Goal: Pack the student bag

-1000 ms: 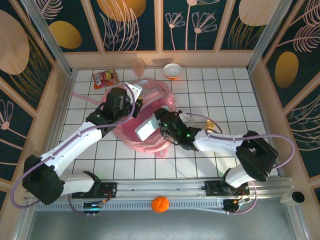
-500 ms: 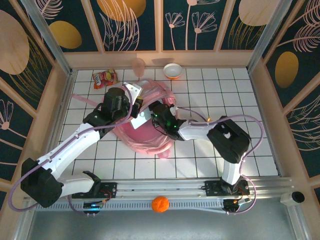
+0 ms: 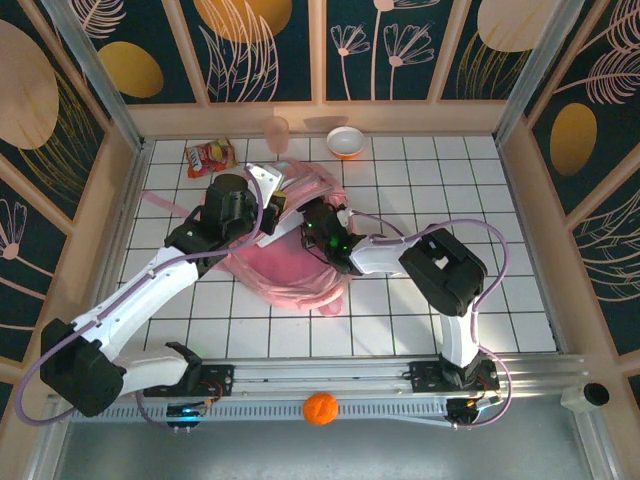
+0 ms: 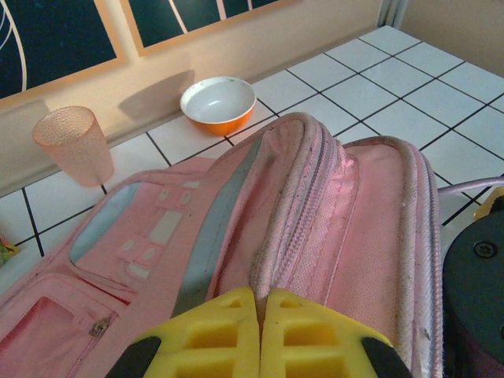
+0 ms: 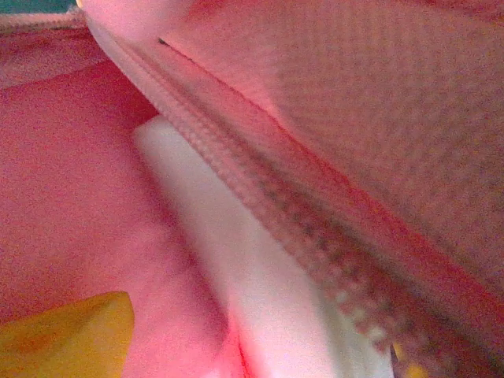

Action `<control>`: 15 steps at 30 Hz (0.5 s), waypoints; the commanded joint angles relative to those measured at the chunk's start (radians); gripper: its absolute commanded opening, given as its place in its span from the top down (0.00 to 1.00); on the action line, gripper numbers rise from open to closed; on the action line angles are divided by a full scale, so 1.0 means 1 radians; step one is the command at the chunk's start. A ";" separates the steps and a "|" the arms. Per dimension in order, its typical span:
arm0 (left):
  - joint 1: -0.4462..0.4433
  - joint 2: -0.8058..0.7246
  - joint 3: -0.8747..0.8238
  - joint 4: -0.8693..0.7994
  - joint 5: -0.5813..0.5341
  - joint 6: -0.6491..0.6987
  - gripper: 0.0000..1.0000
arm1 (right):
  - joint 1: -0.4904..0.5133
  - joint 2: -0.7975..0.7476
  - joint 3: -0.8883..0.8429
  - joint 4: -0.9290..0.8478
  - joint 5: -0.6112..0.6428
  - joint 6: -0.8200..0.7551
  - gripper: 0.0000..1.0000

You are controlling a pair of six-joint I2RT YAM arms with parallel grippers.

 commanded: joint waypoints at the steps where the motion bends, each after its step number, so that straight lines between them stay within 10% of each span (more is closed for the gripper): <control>1: -0.002 -0.044 0.069 0.144 0.039 -0.024 1.00 | 0.000 0.008 0.020 0.036 -0.008 0.024 0.16; 15: -0.001 -0.053 0.021 0.145 -0.002 -0.011 1.00 | 0.027 -0.235 -0.148 0.026 -0.071 -0.055 0.18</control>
